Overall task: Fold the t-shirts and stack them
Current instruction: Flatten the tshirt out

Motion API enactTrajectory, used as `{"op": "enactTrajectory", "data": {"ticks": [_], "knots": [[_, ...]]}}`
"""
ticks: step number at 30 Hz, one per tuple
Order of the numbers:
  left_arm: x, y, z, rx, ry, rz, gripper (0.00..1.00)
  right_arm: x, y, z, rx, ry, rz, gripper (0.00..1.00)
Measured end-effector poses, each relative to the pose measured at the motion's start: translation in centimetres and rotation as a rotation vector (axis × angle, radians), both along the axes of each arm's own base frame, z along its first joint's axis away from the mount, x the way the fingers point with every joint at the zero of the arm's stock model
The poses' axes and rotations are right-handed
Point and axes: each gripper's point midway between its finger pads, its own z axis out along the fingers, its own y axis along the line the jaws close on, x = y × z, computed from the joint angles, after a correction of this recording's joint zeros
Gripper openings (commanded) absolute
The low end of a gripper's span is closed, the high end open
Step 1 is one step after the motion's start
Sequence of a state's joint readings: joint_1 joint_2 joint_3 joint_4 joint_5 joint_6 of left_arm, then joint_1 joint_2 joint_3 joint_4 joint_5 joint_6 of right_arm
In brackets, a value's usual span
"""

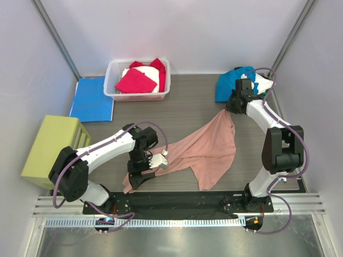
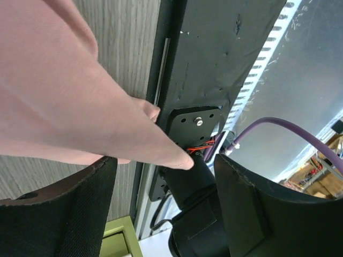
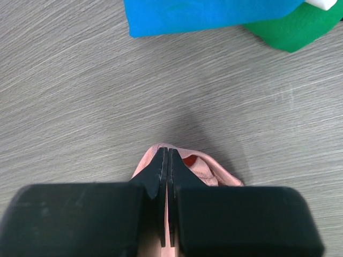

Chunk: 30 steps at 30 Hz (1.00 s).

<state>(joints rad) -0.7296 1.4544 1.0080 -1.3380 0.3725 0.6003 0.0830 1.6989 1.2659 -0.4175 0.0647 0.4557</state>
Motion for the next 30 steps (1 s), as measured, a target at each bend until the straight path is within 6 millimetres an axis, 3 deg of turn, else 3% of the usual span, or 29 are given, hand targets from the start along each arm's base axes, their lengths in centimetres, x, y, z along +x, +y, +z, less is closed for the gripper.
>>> {"op": "enactTrajectory", "data": {"ticks": [11,14,15,22,23,25,30], "knots": [[-0.6,0.9,-0.7,0.077,0.014,0.016,0.69,0.1,0.4,0.0,0.023,0.001,0.006,0.01],[-0.6,1.3,-1.0,0.116,0.02,0.026,0.61,0.1,0.5,0.0,0.028,0.0,0.006,0.01],[-0.6,1.4,-1.2,0.134,0.023,0.03,0.52,0.1,0.5,0.0,0.029,0.0,0.006,0.01],[1.0,1.8,-2.8,0.226,-0.028,0.055,0.21,0.1,0.6,0.0,0.035,0.0,0.008,0.01],[1.2,1.8,-3.0,0.231,-0.036,0.059,0.09,0.1,0.7,0.0,0.037,0.0,0.009,0.01],[1.5,1.7,-3.2,0.24,-0.045,0.072,0.0,0.1,0.7,0.0,0.037,0.0,0.009,0.01],[2.5,1.6,-3.3,0.242,-0.089,0.07,0.0,0.1,0.8,0.1,0.043,0.0,0.014,0.01]]}}
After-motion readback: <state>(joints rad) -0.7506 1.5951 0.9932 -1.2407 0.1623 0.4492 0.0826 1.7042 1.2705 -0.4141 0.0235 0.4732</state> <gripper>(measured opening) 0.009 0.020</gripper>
